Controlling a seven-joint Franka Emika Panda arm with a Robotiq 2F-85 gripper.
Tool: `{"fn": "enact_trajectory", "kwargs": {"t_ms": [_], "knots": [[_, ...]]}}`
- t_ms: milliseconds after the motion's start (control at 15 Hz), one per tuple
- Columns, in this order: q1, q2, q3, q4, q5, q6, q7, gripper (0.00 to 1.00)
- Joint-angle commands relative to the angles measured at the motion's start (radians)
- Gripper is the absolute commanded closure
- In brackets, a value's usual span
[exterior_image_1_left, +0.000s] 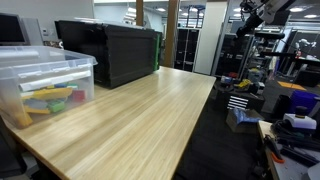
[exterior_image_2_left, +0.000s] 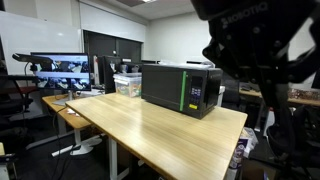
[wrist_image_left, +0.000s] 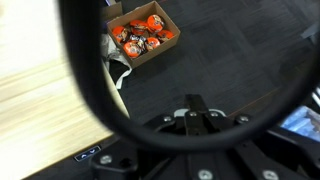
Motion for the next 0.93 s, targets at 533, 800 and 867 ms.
{"fn": "enact_trajectory", "kwargs": {"t_ms": [533,800,867], "knots": [[-0.021,-0.281,0.151,-0.339,-0.552,0.300,-0.083,0.95],[-0.022,-0.287,0.152,-0.341,-0.552,0.299,-0.093,0.95],[-0.022,-0.287,0.152,-0.341,-0.552,0.299,-0.093,0.95]]}}
